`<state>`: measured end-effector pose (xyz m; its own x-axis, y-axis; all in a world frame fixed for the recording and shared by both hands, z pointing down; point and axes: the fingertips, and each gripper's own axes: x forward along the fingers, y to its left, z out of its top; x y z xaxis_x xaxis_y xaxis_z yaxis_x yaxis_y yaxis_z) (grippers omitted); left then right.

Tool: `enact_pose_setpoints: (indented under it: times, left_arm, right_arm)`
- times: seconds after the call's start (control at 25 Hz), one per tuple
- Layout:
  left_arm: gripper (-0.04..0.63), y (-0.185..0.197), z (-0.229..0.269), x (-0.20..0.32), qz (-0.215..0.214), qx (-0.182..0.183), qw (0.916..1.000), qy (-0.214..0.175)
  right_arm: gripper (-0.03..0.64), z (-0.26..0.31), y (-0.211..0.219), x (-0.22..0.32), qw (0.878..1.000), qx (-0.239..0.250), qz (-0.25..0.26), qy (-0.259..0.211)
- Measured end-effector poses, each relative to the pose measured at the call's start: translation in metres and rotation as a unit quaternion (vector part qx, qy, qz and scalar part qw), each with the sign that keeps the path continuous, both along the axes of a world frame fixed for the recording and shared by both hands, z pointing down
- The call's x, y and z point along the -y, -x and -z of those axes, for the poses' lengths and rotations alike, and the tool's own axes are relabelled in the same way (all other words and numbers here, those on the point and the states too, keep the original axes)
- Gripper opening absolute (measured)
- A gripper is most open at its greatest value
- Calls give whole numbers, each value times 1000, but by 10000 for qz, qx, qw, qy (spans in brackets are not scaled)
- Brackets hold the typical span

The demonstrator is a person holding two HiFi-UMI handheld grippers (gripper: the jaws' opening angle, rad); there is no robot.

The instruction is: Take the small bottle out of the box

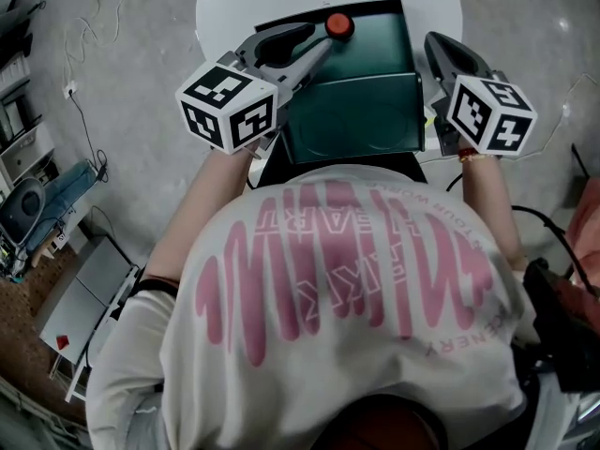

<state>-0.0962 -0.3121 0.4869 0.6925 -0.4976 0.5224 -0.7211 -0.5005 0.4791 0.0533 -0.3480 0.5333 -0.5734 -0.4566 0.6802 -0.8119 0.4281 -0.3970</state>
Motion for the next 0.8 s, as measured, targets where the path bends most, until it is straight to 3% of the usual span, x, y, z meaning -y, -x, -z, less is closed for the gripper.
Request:
enact_pose_setpoints:
  times: [0.24, 0.48, 0.8]
  left_arm:
    - [120, -13, 6, 12, -459, 362, 9982, -160]
    - [143, -28, 2, 20, -1093, 1028, 9877, -432]
    - [143, -33, 5, 23, -1281, 1246, 9822, -585]
  right_arm:
    - [5, 2, -16, 10, 9997, 8, -250, 46]
    - [5, -3, -24, 14, 9982, 193, -517, 231]
    - [5, 0, -22, 15, 9973, 309, -583, 310]
